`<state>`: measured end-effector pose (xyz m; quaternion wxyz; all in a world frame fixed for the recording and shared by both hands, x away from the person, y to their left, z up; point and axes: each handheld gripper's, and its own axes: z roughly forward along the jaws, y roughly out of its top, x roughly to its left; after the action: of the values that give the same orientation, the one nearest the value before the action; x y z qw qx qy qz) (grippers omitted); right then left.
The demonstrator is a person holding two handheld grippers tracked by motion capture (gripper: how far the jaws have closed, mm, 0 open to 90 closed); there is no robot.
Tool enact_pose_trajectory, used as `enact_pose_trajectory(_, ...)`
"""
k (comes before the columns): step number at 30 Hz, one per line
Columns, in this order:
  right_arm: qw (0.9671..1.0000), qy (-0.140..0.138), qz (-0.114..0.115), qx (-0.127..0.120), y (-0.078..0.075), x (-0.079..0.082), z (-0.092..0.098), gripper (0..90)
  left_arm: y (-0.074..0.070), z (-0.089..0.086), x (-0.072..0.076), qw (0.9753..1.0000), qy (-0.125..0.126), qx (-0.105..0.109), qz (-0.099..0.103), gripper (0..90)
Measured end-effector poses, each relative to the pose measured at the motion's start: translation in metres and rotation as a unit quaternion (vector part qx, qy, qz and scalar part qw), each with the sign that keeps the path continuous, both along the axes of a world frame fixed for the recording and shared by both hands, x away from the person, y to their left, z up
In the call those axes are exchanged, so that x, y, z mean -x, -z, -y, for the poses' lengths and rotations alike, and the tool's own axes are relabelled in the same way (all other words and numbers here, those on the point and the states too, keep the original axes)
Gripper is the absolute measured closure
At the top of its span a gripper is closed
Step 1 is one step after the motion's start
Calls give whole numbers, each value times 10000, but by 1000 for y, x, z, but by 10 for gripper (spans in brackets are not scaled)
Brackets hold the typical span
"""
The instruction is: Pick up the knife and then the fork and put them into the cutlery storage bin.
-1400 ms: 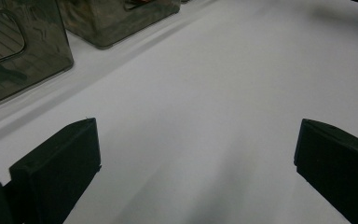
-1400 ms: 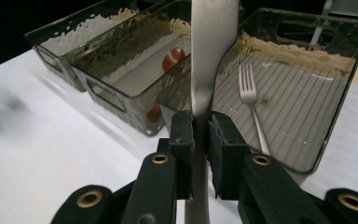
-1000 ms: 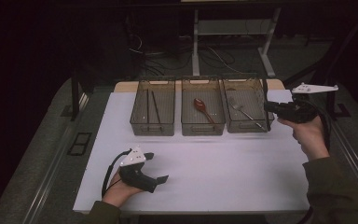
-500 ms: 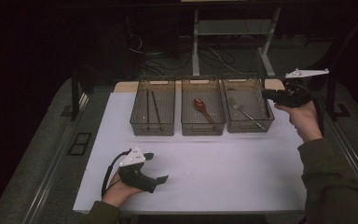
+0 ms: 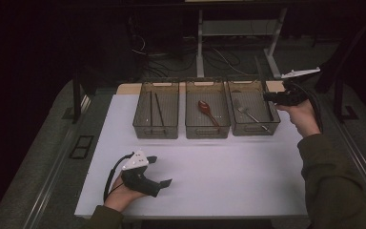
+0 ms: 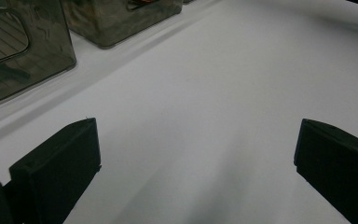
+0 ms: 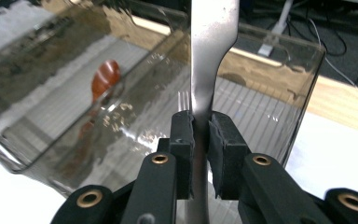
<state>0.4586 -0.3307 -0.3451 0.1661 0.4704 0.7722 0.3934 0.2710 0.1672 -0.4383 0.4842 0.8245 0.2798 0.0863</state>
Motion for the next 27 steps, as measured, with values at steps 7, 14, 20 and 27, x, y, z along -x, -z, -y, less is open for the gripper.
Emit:
enact_pose_trajectory(7,9993,89,-276,216,14,-11,1,794,0,-1,-1,10000,-13,13,6,0)
enact_pose_trajectory(14,9975,83,-581,384,25,-18,0,794,0,-1,-1,10000,-10,12,4,0)
enact_pose_trajectory(20,9953,12,-815,529,29,-22,-5,794,0,-1,0,10000,-12,17,2,0)
enact_pose_trajectory(27,9903,-20,-1166,759,34,-29,-13,793,0,0,0,10000,-1,7,-2,0)
